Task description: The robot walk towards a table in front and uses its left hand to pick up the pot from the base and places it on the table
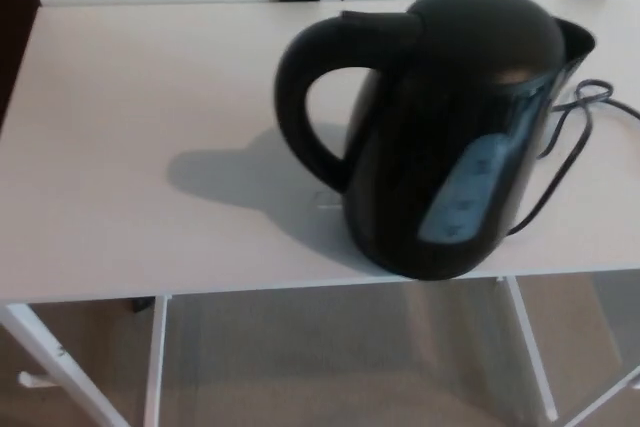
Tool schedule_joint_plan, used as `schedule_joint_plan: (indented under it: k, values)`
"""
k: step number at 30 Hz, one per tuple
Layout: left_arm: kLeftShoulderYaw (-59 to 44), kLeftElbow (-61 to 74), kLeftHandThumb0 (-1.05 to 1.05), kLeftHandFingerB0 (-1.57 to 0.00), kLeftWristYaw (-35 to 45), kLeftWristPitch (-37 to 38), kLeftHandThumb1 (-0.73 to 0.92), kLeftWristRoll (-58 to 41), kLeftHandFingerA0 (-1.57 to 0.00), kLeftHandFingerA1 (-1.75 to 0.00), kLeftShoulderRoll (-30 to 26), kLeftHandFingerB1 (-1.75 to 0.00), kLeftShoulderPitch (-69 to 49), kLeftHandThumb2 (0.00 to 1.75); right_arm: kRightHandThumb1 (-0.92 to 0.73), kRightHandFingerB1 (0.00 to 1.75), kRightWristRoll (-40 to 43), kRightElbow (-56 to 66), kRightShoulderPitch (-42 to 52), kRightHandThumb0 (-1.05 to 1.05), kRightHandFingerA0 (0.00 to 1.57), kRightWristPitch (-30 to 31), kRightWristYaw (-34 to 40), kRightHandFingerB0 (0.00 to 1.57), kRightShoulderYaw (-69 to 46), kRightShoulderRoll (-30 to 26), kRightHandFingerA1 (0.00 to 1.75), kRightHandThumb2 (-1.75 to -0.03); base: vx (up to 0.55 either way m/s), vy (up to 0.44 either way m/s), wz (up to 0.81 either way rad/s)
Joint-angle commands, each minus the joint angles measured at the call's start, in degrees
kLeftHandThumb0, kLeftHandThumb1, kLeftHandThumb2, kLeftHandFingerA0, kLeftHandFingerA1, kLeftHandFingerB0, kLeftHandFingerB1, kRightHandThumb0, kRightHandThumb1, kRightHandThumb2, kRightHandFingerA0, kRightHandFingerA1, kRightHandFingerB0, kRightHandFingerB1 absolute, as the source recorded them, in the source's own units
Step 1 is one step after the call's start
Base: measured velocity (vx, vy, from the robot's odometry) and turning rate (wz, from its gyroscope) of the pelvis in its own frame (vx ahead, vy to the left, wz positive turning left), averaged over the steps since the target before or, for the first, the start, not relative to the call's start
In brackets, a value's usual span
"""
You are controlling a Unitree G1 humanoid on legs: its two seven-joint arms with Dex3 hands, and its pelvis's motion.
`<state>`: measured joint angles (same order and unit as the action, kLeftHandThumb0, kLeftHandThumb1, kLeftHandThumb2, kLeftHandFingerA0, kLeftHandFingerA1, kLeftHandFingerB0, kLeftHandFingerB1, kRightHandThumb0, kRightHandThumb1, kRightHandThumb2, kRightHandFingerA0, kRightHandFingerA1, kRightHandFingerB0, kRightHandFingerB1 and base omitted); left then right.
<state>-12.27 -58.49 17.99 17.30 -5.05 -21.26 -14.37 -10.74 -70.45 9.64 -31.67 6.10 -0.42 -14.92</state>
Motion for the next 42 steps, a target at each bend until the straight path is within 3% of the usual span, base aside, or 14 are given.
schedule_joint_plan:
  k: [1,28,29,30,35,36,39,42]
  values:
    - [0.56,0.53,-0.30,-0.30,0.07,-0.37,0.62,0.67,-0.36,-0.36,-0.34,-0.34,-1.18,0.58,-0.89,0.40,0.01,-0.26,0.71,-0.09,0.42,0.32,0.56,0.34,-0.04,-1.09,0.43,-0.66,-0.07,0.123,0.04]
    - [0.16,3.52,-0.30,-0.31,0.15,-0.20,0.63,0.11,-0.37,-0.36,0.14,-0.34,-3.19,0.58,-0.88,0.41,-0.55,0.54,1.90,-0.09,0.43,0.23,1.35,0.36,0.62,-1.50,0.44,-0.65,0.00,-0.014,0.01]
    - [-5.32,4.27,-0.28,-0.30,1.15,-1.96,0.59,-5.96,-0.39,-0.39,-0.05,-0.36,-2.84,0.56,-0.88,0.42,0.65,0.07,1.79,-0.06,0.46,0.12,0.66,0.37,-0.29,-0.90,0.45,-0.65,0.00,0.000,0.00]
    - [-9.15,4.05,-0.38,-0.22,0.72,-2.68,0.52,-8.83,-0.25,-0.40,-1.33,-0.38,-2.41,0.66,-0.88,0.42,1.16,-0.29,1.67,-0.08,0.46,0.07,0.36,0.37,-0.73,-0.71,0.45,-0.65,0.00,0.000,0.00]
    - [-15.40,2.70,-0.39,-0.21,-0.37,-4.24,0.50,-9.53,-0.24,-0.39,-4.24,-0.37,-1.28,0.66,-0.87,0.42,0.92,-0.67,1.54,-0.08,0.48,-0.04,0.57,0.38,-1.02,-0.84,0.46,-0.65,0.00,0.000,0.00]
    - [-20.80,1.47,-0.38,-0.19,-3.12,-3.32,0.54,-11.66,-0.20,-0.36,-9.79,-0.34,-0.33,0.64,-0.88,0.42,0.64,0.09,1.55,-0.09,0.48,-0.24,0.60,0.39,-0.86,-1.47,0.46,-0.65,0.00,0.000,0.00]
    - [-27.91,3.76,-0.38,-0.16,-3.32,-4.60,0.51,-15.64,-0.17,-0.37,-14.36,-0.35,0.57,0.64,-0.88,0.41,0.38,0.61,1.78,-0.10,0.48,-0.29,0.42,0.39,-0.68,-1.94,0.46,-0.65,0.00,0.000,0.00]
    - [-29.59,4.22,-0.38,-0.16,-2.86,-5.21,0.51,-15.16,-0.17,-0.37,-14.38,-0.35,0.91,0.64,-0.88,0.41,0.39,0.72,1.73,-0.10,0.48,-0.16,0.35,0.39,-0.66,-1.98,0.46,-0.65,0.00,0.000,0.00]
